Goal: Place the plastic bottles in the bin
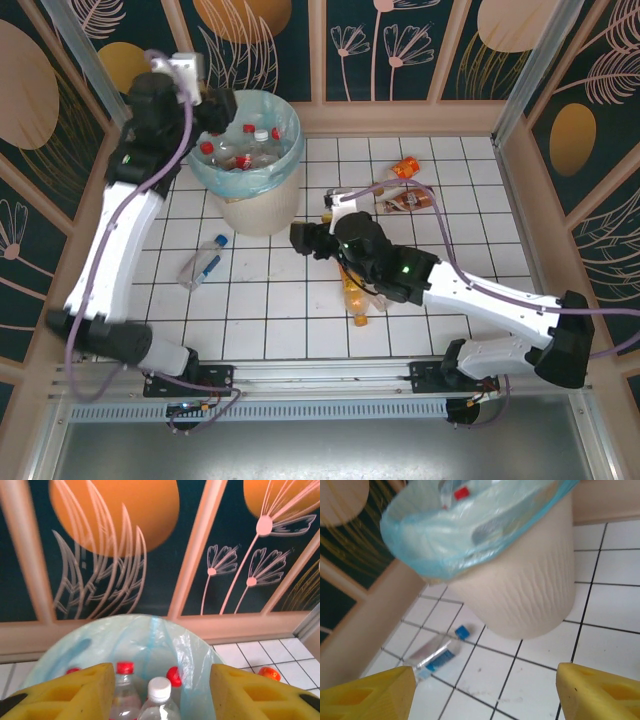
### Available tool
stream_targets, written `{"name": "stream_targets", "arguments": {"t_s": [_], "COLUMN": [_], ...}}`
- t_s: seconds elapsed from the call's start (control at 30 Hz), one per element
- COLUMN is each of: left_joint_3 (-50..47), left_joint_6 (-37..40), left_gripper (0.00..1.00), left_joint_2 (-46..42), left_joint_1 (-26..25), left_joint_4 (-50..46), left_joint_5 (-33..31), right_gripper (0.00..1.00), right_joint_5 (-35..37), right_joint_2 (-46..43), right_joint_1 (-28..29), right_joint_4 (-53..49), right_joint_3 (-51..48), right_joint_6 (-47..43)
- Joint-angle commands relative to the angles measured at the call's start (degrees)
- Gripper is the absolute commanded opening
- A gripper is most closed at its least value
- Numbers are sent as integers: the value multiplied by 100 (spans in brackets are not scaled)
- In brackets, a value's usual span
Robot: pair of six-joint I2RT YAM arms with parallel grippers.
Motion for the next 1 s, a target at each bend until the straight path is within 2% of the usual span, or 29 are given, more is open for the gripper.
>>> {"name": "stream_targets", "arguments": {"t_s": [0.0, 0.1, 0.2, 0.27, 0.37, 0.43, 0.6, 0.7, 0.83, 0.97], "left_joint_3": [-1429, -2718, -3457, -3704, -4066, -4168, -4450, -4539, -4953, -5207], "left_joint_6": [-156, -324, -588, -819, -1108, -1184, -1318, -1501, -1849, -1937], "left_gripper": [56, 58, 62, 64, 73, 77, 79, 79, 78, 78], "left_joint_2": [-992, -2007, -2612, -2843, -3040, -3021, -2533, -2395, -2729, -2731], "left_joint_1": [32, 38, 37, 39, 37, 35, 36, 35, 37, 38], "left_joint_4": [594, 618, -117, -768, -1289, -1468, -1471, -1350, -878, -740], "left_joint_5": [-913, -1597, -2220, -2359, -2400, -2378, -2080, -1910, -1627, -1584], "right_gripper": [74, 74, 73, 73, 73, 72, 72, 72, 72, 74], "right_joint_5": [-594, -718, -964, -1126, -1316, -1349, -1219, -901, -812, -576], "right_joint_2": [450, 1113, 1763, 2055, 2124, 1935, 1170, 608, -153, -372], "right_joint_1": [168, 427, 673, 808, 867, 859, 665, 369, -174, -415], "right_joint_4": [-394, -358, -290, -282, -67, 145, 385, 87, -473, -1372], "right_joint_3": [361, 701, 1101, 1336, 1241, 975, 196, -270, -956, -1148], "right_joint_6": [-531, -528, -519, -511, -417, -365, -260, 138, 670, 878]}}
